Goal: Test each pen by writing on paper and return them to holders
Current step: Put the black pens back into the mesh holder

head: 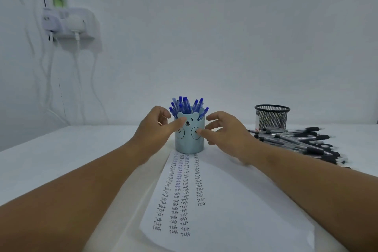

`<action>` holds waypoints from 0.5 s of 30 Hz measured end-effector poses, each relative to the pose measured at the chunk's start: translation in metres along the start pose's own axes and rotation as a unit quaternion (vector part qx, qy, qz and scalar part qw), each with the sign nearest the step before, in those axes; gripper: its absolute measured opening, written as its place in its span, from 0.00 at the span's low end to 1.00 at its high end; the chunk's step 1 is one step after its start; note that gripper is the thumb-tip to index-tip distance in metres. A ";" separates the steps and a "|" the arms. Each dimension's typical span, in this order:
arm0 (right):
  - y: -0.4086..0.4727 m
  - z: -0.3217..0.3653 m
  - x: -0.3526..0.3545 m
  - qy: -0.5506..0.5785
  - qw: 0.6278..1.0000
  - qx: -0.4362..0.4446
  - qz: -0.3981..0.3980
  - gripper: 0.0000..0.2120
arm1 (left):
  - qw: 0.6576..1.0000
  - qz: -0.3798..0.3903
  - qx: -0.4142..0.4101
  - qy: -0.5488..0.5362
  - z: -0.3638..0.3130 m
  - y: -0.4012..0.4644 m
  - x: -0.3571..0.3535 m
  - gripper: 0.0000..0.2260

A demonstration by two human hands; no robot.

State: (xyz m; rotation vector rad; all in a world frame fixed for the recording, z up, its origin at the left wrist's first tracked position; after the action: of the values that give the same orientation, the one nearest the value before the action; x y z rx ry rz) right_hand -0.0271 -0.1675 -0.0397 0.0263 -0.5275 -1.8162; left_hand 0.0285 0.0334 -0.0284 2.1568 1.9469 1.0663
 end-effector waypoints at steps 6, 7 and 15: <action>-0.002 0.027 0.040 -0.021 0.999 0.024 -0.028 0.18 | 0.966 -0.133 -0.218 0.044 -0.078 -0.032 0.013 0.14; -0.004 0.030 0.051 -0.032 0.998 0.026 -0.036 0.17 | 0.964 -0.120 -0.235 0.039 -0.091 -0.035 0.007 0.13; -0.023 0.029 0.152 -0.055 0.983 0.077 -0.154 0.10 | 0.979 0.019 -0.195 0.048 -0.151 -0.018 -0.079 0.08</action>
State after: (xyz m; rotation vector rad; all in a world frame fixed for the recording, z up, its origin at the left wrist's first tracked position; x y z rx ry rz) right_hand -0.1040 -0.2918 0.0156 0.1183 -0.7760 -2.0832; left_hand -0.0614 -0.0939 0.0424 1.9640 1.5668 1.4424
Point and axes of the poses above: each hand's wrist, its own y-axis towards the middle knuckle, its own x-axis out of the back of the hand, z = x × y, the point moved 7 cm from there along y, towards the middle knuckle, and after that the axes turned 11 degrees about y, right-handed, at the moved point
